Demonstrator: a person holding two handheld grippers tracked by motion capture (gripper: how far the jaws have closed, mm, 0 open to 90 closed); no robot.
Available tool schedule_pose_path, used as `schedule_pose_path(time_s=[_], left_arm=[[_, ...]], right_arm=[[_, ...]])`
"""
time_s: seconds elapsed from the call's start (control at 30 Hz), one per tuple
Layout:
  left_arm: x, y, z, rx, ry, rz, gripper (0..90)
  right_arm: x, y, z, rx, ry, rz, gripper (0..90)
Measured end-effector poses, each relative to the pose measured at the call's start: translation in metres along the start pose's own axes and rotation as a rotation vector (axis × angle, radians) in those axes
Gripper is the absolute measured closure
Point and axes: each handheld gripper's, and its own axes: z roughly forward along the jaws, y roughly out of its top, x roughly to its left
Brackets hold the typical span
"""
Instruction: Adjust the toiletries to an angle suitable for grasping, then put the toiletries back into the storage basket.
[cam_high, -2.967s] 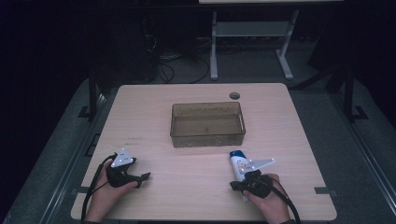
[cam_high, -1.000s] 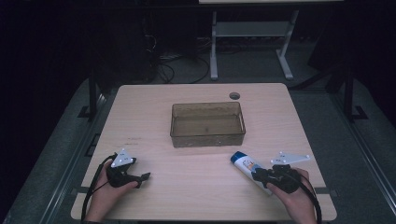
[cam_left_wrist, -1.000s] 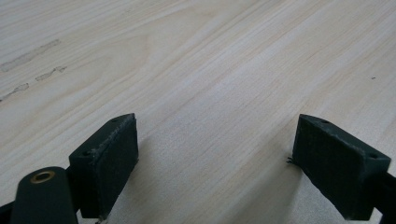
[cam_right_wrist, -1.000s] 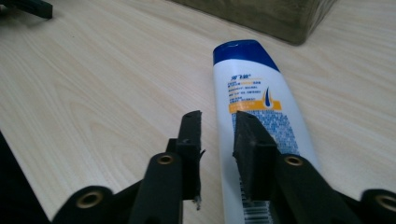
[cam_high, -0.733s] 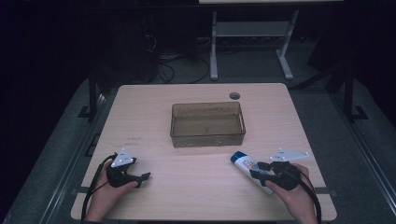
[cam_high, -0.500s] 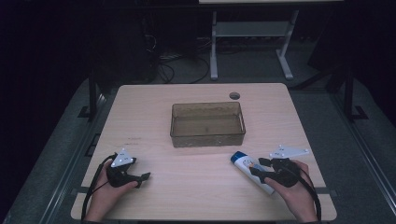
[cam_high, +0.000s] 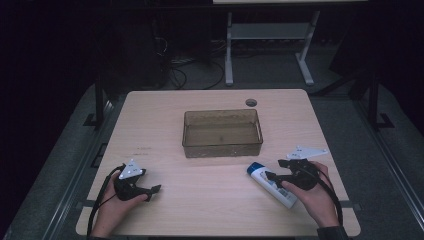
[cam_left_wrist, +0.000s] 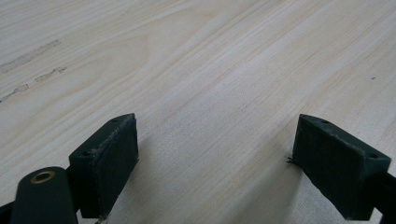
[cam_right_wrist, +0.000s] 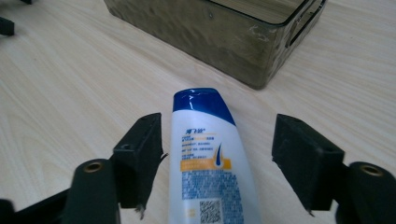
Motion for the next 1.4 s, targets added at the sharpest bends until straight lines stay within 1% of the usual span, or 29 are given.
schedule_pose_path(time_s=[0.03,0.07,0.13,0.23,0.4,0.43,0.47,0.63,0.7,0.77,0.9,1.0,1.07,1.1,1.13,1.23,1.27,1.4], left_arm=[[0.0,0.0,0.0,0.0,0.0,0.0,13.3],[0.0,0.0,0.0,0.0,0.0,0.0,13.3],[0.0,0.0,0.0,0.0,0.0,0.0,13.3],[0.0,0.0,0.0,0.0,0.0,-0.001,13.3],[0.0,0.0,0.0,0.0,0.0,-0.001,13.3],[0.0,0.0,0.0,0.0,0.0,-0.001,13.3],[0.0,0.0,0.0,0.0,0.0,-0.001,13.3],[0.0,0.0,0.0,0.0,0.0,0.0,13.3],[0.0,0.0,0.0,0.0,0.0,-0.001,13.3],[0.0,0.0,0.0,0.0,0.0,0.0,13.3],[0.0,0.0,0.0,0.0,0.0,-0.001,13.3],[0.0,0.0,0.0,0.001,0.0,0.0,13.3],[0.0,0.0,0.0,0.0,0.0,-0.001,13.3],[0.0,0.0,0.0,0.0,0.0,-0.001,13.3],[0.0,0.0,0.0,0.001,0.0,-0.001,13.3],[0.0,0.0,0.0,0.001,0.0,-0.001,13.3],[0.0,0.0,0.0,0.001,0.0,-0.001,13.3],[0.0,0.0,0.0,0.001,0.0,0.0,13.3]], right_arm=[[0.0,0.0,0.0,0.0,0.0,0.0,31.8],[-0.001,0.003,0.004,0.014,0.0,-0.009,30.2],[-0.002,0.006,0.006,0.019,-0.005,-0.015,29.2],[-0.003,0.008,0.009,0.025,-0.002,-0.018,27.8],[-0.005,0.013,0.021,0.067,0.005,-0.041,23.4],[-0.005,0.013,0.021,0.067,0.005,-0.041,23.4],[-0.005,0.014,0.024,0.081,0.005,-0.047,21.5],[-0.004,0.016,0.031,0.111,0.012,-0.048,19.0],[-0.005,0.016,0.033,0.116,0.013,-0.048,19.0],[-0.005,0.018,0.036,0.135,0.018,-0.052,18.6],[-0.005,0.019,0.041,0.152,0.01,-0.047,20.2],[-0.005,0.02,0.048,0.195,0.013,-0.066,18.9],[-0.005,0.019,0.052,0.216,0.017,-0.069,18.7],[-0.005,0.019,0.052,0.216,0.017,-0.069,18.7],[-0.004,0.019,0.056,0.235,0.019,-0.07,18.5],[-0.004,0.018,0.06,0.252,0.023,-0.074,18.4],[-0.004,0.017,0.063,0.269,0.024,-0.071,18.3],[-0.004,0.016,0.066,0.284,0.02,-0.075,17.9]])
